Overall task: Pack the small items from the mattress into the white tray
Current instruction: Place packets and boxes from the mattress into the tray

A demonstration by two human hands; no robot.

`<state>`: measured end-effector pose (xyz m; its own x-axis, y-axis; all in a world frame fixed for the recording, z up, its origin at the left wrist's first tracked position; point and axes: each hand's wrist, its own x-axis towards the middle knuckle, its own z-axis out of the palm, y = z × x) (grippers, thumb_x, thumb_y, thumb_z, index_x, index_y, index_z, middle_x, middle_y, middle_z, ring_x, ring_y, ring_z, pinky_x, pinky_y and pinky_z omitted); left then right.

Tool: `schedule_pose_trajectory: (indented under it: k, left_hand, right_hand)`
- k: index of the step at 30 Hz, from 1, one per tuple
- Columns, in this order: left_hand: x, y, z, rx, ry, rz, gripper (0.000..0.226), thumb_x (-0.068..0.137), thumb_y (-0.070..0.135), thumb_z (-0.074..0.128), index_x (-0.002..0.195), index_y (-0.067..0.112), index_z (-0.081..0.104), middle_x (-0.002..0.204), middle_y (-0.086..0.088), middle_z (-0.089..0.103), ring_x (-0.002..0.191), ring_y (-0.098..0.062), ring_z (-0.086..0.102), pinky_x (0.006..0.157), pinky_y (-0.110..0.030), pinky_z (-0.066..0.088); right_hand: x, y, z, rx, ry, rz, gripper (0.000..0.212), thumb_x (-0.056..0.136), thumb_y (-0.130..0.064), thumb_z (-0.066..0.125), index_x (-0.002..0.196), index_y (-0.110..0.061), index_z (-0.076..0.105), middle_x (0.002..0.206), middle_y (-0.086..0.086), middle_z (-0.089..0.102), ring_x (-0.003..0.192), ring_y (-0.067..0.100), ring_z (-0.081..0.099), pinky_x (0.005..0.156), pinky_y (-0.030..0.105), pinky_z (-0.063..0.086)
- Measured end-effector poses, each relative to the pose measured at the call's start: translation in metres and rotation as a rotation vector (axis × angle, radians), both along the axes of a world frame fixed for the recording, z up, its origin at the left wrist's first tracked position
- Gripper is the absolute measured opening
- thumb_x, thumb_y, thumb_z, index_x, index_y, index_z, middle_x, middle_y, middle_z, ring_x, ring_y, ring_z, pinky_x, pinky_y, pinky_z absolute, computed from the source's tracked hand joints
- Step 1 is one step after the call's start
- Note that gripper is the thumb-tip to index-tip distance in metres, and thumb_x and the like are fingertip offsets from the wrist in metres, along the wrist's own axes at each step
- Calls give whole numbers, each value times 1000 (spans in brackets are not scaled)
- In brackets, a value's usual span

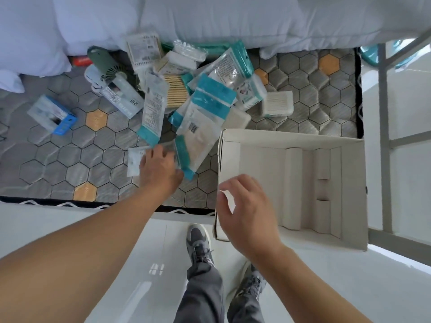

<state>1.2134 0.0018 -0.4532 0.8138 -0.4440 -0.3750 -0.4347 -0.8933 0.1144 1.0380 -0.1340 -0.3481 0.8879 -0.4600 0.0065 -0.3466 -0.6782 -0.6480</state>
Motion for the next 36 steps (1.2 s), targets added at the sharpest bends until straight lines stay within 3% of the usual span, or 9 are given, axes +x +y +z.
schedule_pose_trajectory:
  k: [4, 11, 17, 19, 22, 27, 29, 32, 36]
  left_hand:
    - [-6, -2, 9, -102, 35, 35, 65, 80, 71, 59, 115, 16, 59, 129, -6, 51, 120, -26, 46, 102, -44, 40]
    - [15, -52, 18, -231, 65, 159, 91, 74, 61, 78, 142, 13, 41, 134, -13, 53, 123, -31, 50, 100, -44, 47]
    - [40, -53, 23, -406, 273, 301, 47, 77, 54, 79, 101, 15, 68, 97, 1, 69, 85, -19, 65, 69, -32, 55]
    - [51, -46, 38, -543, 419, 337, 34, 82, 46, 78, 100, 19, 68, 96, 3, 72, 87, -18, 69, 74, -36, 59]
    - [71, -37, 65, -720, 428, 332, 29, 84, 35, 79, 108, 22, 70, 99, 8, 74, 91, -15, 73, 81, -44, 62]
    - [70, -38, 107, -893, 413, 68, 27, 78, 11, 83, 102, 10, 73, 109, 0, 75, 102, -20, 73, 76, -45, 63]
    - [52, -41, 119, -917, 399, -37, 27, 79, -2, 79, 105, 2, 71, 117, -2, 71, 111, -23, 70, 75, -39, 64]
    - [31, -47, 126, -950, 267, -233, 37, 80, 4, 80, 115, 1, 69, 138, -4, 58, 128, -17, 57, 100, -25, 53]
    - [41, -55, 95, -716, 222, -66, 66, 84, 12, 79, 143, 13, 49, 144, -6, 50, 127, -19, 55, 107, -39, 49]
  right_hand:
    - [18, 5, 5, 41, 85, 42, 10, 90, -11, 64, 80, -12, 67, 77, -1, 61, 74, 21, 55, 60, 37, 49]
    - [48, -1, 1, 80, 178, 27, 16, 90, -18, 62, 76, -11, 65, 73, 0, 58, 65, 18, 52, 57, 33, 45]
    - [57, -13, 3, 138, 293, 68, 21, 94, -28, 64, 77, -15, 67, 71, -5, 62, 60, 11, 54, 54, 25, 46]
    - [61, -21, 7, 229, 347, 60, 26, 96, -32, 62, 77, -16, 68, 64, -4, 63, 51, 9, 50, 49, 25, 44]
    - [71, -29, 18, 517, 364, -95, 42, 102, -40, 53, 80, -9, 70, 69, 7, 71, 55, 21, 62, 53, 35, 52]
    - [96, -51, 39, 1622, 187, -610, 76, 98, -66, 38, 116, 4, 63, 95, 21, 76, 74, 27, 74, 63, 33, 60]
    - [100, -64, 43, 1780, 133, -547, 64, 98, -55, 49, 123, 3, 62, 98, 19, 75, 80, 28, 73, 70, 34, 62]
    - [103, -77, 47, 1725, 171, -441, 43, 84, -10, 66, 125, 1, 62, 102, 16, 76, 80, 27, 74, 68, 38, 64]
    - [101, -87, 40, 1510, 143, -558, 31, 84, 9, 66, 114, 4, 67, 98, 14, 79, 76, 24, 77, 64, 36, 63]
